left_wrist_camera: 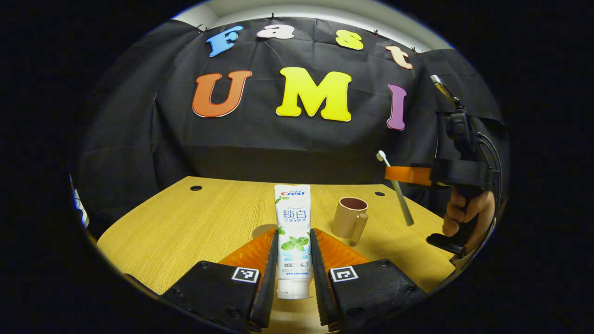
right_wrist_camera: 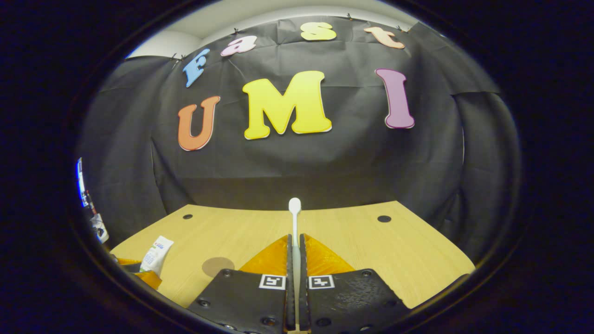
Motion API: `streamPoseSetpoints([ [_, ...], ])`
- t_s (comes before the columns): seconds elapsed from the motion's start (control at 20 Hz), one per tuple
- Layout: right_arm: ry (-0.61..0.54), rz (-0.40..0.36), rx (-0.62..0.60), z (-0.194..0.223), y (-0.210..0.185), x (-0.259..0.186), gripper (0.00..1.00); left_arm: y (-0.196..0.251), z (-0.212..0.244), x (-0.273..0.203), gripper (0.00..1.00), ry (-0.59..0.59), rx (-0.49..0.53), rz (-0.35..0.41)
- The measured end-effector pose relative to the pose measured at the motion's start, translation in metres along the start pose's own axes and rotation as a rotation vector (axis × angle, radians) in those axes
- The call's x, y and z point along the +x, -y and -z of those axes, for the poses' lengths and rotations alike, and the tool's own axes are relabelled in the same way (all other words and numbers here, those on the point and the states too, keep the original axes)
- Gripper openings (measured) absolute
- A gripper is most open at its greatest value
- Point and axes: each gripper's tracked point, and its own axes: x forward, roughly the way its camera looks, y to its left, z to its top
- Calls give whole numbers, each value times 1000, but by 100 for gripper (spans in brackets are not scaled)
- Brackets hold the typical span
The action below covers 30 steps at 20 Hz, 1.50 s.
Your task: Put the toothbrush and toothpaste on the desktop into the cup, then pick up the cup and place it on the coaster on the desktop.
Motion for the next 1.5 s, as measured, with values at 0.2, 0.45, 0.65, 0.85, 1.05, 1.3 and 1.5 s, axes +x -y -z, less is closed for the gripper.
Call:
streamPoseSetpoints([
  [0.2,-4,-20,30,-5,-5,64,4,5,-19,10,41,47,-15,8],
  [0.45,44,-26,45,-15,-10,108,4,9,-12,19,41,10,-41,26],
  [0.65,39,-12,13,-7,-10,115,5,6,-9,21,41,5,-17,5],
  [0.85,79,-8,-24,-13,-10,104,6,14,-1,23,41,-19,-8,14],
  [1.05,95,-17,-64,-11,-15,86,6,21,5,21,41,-33,-4,21],
  [1.3,69,-43,-103,4,-21,69,18,20,6,18,41,-36,-12,-4],
  [1.5,81,-59,-80,0,-23,46,84,24,3,19,41,-28,-16,-23],
])
